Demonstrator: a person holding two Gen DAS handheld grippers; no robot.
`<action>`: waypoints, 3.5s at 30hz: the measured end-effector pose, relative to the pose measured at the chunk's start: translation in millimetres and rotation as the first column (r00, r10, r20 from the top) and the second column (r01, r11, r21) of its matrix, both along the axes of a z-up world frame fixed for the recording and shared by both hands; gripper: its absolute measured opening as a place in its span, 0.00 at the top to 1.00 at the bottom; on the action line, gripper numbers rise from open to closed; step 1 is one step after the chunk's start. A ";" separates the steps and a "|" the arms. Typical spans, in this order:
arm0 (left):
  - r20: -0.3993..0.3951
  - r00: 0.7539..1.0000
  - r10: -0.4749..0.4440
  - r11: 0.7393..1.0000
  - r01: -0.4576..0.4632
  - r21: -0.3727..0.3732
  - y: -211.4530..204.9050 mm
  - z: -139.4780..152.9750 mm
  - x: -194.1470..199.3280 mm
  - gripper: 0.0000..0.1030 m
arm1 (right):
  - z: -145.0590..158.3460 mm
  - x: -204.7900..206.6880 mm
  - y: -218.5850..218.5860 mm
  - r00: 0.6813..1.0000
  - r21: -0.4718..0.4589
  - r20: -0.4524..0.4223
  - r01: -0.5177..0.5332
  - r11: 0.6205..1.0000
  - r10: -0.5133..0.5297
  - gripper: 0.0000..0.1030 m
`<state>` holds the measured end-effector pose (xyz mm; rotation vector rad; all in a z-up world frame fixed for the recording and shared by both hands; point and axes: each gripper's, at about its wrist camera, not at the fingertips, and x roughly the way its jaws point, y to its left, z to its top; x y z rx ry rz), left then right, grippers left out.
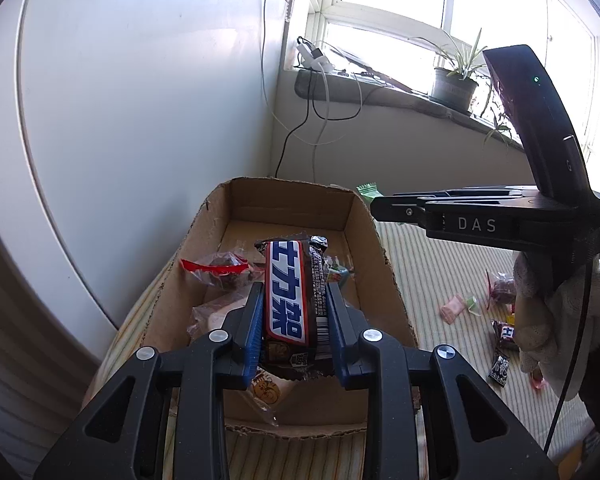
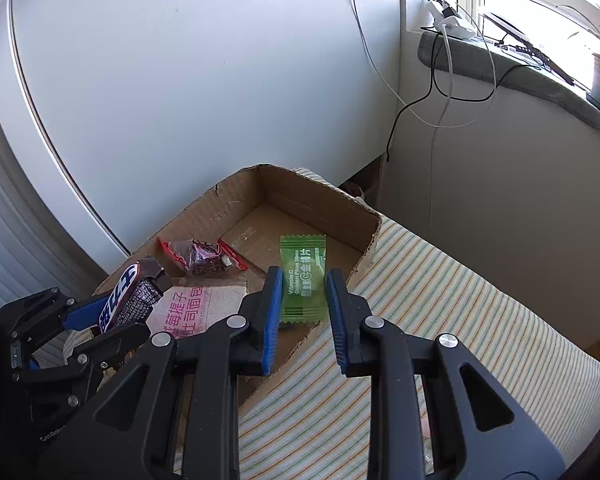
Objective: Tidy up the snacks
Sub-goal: 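Carry the Snickers bar and green packet into the box and release them, then move the left gripper to the black candy packet while the right gripper approaches the egg toy, then grasp the black candy packet with the left gripper while the right gripper grasps the brown egg toy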
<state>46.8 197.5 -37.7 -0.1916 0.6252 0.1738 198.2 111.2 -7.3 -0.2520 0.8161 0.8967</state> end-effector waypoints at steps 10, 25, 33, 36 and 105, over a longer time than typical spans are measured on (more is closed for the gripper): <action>0.000 1.000 -0.003 1.000 0.003 0.001 2.7 0.1 0.2 0.70 | -8.4 2.6 25.6 1.000 -0.008 -0.002 -0.018 1.000 0.018 0.71; 0.028 1.000 0.000 1.000 0.000 0.010 -4.5 9.7 -10.3 0.67 | 8.8 -5.2 1.3 0.999 0.014 0.032 0.011 1.000 -0.011 0.43; 0.039 0.998 -0.054 0.998 0.053 0.017 -28.2 17.7 -18.1 0.67 | 23.6 -22.4 -40.6 0.996 0.011 0.073 0.046 0.999 -0.047 0.43; 0.043 0.995 -0.091 0.996 0.090 0.026 -43.9 18.3 -20.2 0.67 | 28.0 -28.0 -66.1 0.993 0.007 0.090 0.076 0.997 -0.076 0.36; -0.101 0.921 -0.377 0.926 0.379 -0.001 -157.6 -27.0 9.6 0.76 | -60.4 -102.9 -255.1 0.965 -0.101 -0.042 0.252 0.962 -0.257 0.68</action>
